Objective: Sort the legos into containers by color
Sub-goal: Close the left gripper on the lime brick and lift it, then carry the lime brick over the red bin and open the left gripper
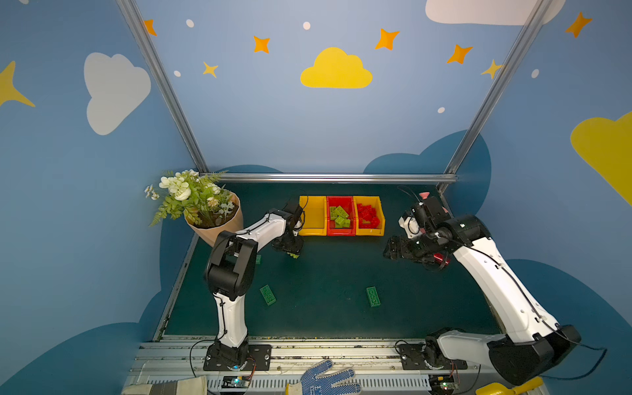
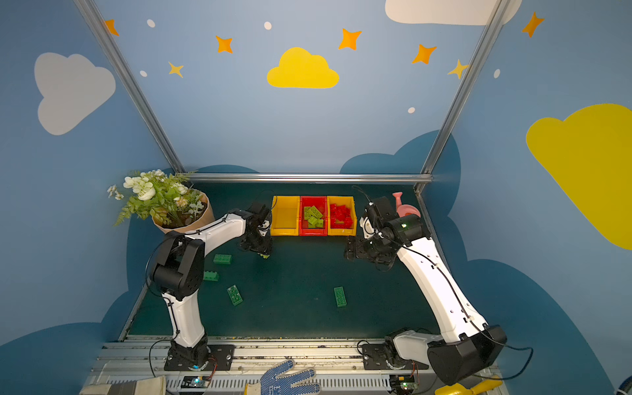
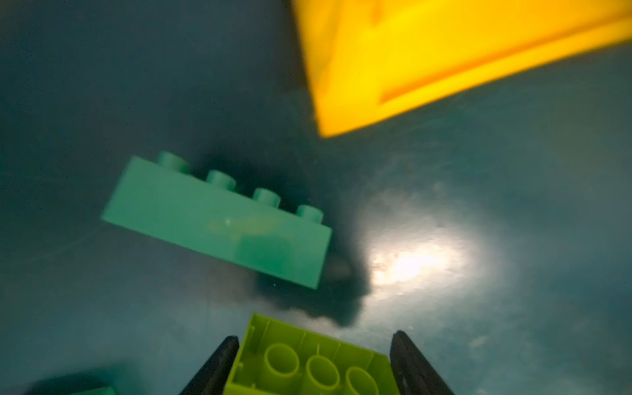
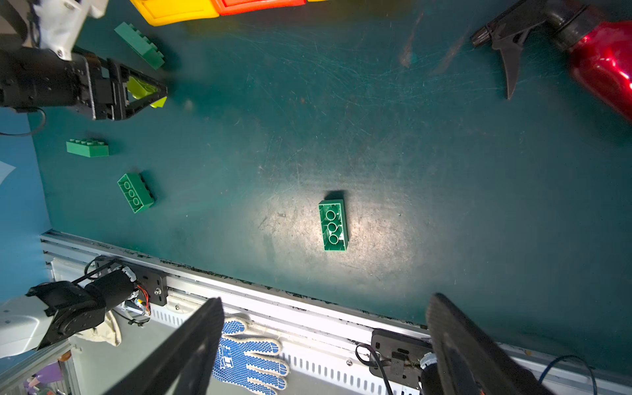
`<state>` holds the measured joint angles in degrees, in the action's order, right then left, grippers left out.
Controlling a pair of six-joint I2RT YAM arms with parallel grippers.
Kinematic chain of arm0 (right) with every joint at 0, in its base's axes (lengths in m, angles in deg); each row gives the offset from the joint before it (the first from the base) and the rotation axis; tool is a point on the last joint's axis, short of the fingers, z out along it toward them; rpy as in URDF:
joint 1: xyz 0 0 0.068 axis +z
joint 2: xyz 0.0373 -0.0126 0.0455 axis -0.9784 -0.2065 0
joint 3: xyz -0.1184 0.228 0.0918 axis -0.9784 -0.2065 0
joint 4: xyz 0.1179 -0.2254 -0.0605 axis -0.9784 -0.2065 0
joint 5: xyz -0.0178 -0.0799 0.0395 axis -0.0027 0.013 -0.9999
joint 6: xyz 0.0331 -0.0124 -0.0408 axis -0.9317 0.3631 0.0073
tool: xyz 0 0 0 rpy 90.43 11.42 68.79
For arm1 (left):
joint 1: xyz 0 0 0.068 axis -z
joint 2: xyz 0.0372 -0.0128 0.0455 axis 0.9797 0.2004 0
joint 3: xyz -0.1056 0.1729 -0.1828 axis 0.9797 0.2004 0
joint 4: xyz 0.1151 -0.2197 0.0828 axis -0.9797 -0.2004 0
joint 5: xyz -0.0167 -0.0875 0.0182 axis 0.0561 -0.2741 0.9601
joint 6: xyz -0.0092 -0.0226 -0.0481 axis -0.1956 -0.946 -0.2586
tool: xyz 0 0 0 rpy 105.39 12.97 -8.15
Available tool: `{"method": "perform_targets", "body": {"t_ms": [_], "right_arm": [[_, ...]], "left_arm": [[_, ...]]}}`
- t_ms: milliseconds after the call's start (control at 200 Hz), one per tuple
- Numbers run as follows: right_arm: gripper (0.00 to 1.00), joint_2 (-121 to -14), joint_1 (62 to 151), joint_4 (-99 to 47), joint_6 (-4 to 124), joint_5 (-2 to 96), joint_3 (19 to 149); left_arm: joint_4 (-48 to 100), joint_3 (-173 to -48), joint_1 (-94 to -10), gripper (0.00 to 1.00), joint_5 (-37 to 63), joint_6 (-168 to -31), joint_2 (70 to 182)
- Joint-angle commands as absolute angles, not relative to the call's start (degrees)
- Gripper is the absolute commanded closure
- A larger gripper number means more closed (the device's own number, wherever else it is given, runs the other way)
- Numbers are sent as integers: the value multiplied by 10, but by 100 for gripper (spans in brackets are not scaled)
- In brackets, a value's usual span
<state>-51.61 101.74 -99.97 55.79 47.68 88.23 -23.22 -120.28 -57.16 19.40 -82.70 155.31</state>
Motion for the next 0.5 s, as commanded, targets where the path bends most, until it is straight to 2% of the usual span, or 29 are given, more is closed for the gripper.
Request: {"method": "perform_targets", "body": {"t_ms": [0,230,496], "right_arm": [[9,-492,1014,-1004,549,471,872],[9,-441,1009,-1004,530,476,831],[9,-370,1006,-1016,494,494,787]], "left_arm": [[-275,-1263,-554,46,206,-838,1540],[-330,-1451,-513,46,202,-851,1613],[-351,-1716,-494,46,152,-901,1777]]}}
